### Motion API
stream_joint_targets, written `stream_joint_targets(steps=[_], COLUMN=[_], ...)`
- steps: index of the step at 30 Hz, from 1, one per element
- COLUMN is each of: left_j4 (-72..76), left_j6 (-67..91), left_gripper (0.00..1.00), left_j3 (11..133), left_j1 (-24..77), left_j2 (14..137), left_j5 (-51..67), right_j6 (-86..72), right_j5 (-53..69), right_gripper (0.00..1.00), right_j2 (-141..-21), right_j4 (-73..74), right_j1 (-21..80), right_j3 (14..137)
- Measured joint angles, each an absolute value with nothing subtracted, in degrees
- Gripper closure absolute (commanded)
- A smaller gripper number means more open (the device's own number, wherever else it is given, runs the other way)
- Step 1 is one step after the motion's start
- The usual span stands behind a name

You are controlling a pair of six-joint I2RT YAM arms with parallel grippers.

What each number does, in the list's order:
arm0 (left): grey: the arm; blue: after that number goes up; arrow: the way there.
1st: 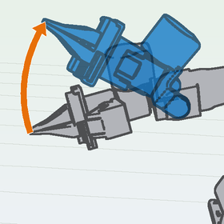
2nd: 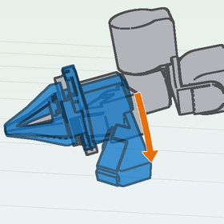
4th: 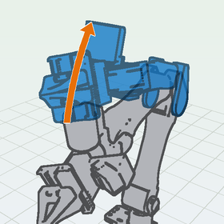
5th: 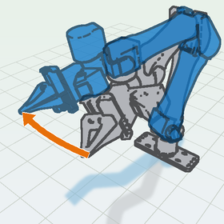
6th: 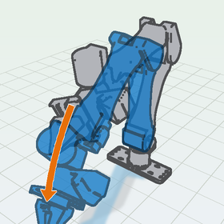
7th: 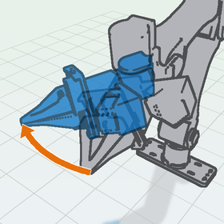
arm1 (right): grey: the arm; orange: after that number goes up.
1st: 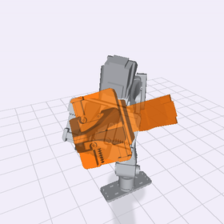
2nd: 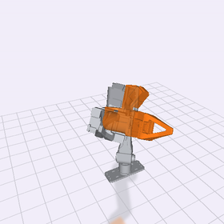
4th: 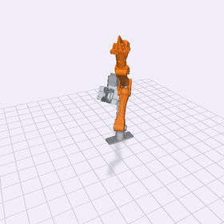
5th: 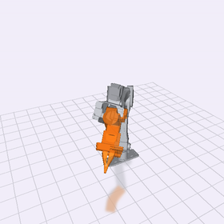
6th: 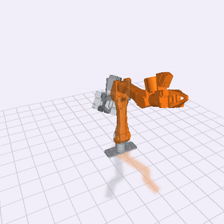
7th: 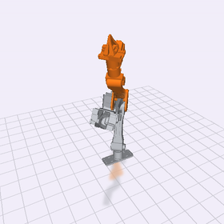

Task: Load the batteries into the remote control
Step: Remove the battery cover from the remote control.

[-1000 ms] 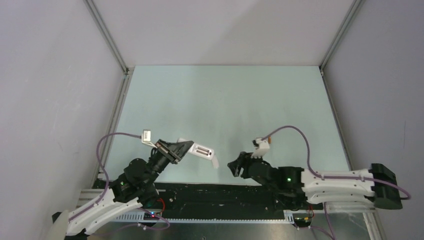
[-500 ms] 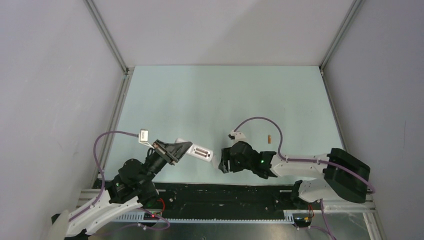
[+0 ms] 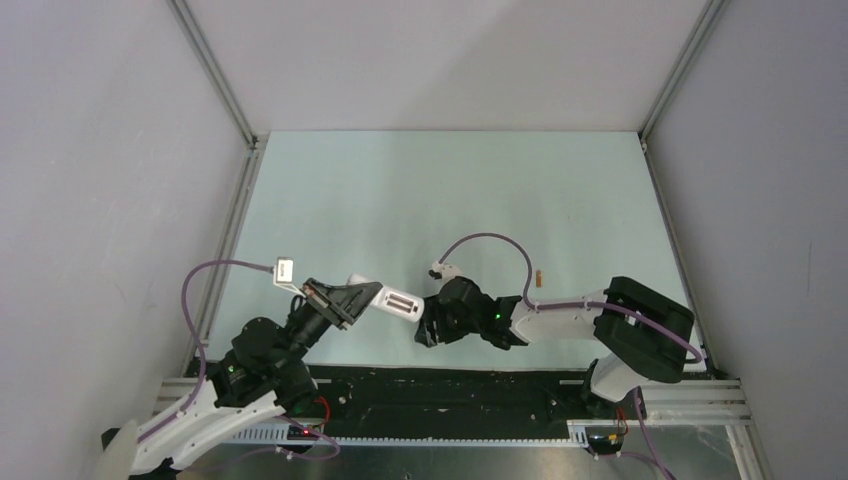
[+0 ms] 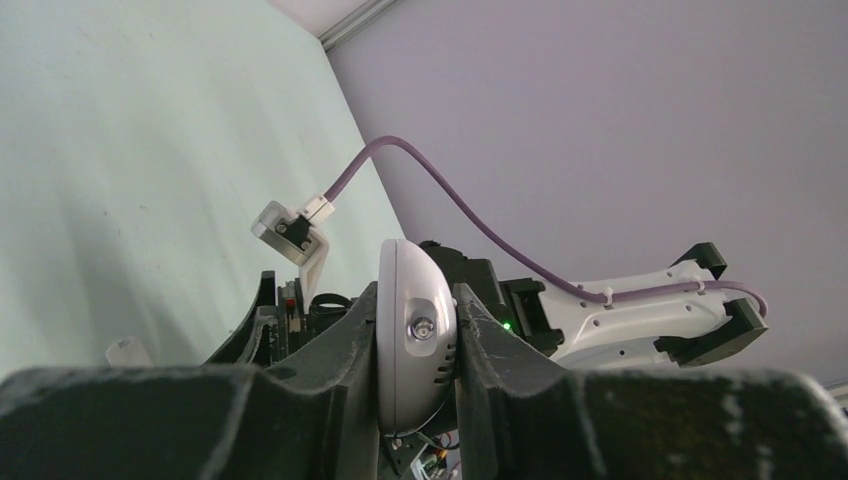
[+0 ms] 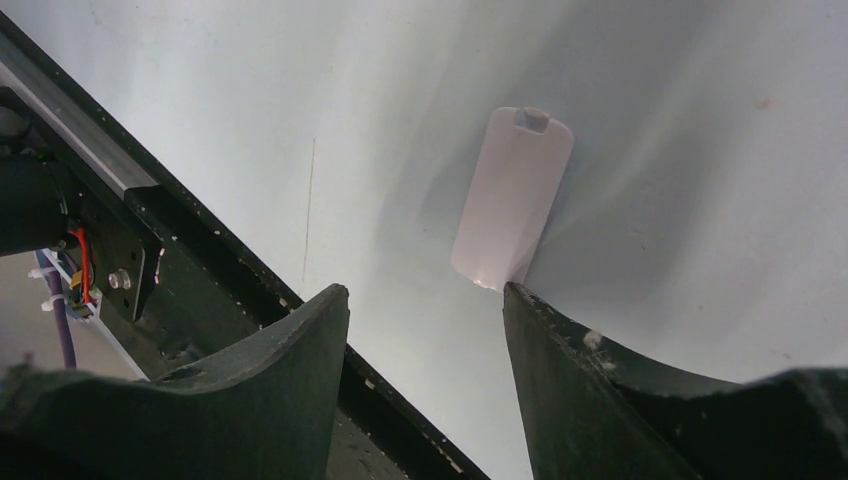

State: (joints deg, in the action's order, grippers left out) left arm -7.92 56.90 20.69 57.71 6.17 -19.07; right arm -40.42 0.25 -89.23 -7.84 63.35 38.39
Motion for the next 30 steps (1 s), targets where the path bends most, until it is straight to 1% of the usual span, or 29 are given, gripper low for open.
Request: stream_joint_targets(steps=[10, 22, 30], left_j4=[-7.92, -7.94, -8.23], left_j6=[56.4, 56.4, 55.4], left_gripper=[1.0, 1.0, 1.0], left_j3=[21.28, 21.28, 21.43], left_j1=[57.71, 57.71, 57.71], left_j2=[6.2, 5.5, 5.21], left_j5=[-19.07, -19.2, -19.31], right_j6=[-38.61, -31.83, -27.64], right_j5=[2.48, 7.29, 10.13], right_gripper=[0.4, 0.35, 0.34], right_j2=[-92.68, -99.68, -104.07], right_j4=[-8.49, -9.85, -10.26], right_j1=[63.68, 62.61, 59.16], right_j3=[41.63, 48.75, 53.71])
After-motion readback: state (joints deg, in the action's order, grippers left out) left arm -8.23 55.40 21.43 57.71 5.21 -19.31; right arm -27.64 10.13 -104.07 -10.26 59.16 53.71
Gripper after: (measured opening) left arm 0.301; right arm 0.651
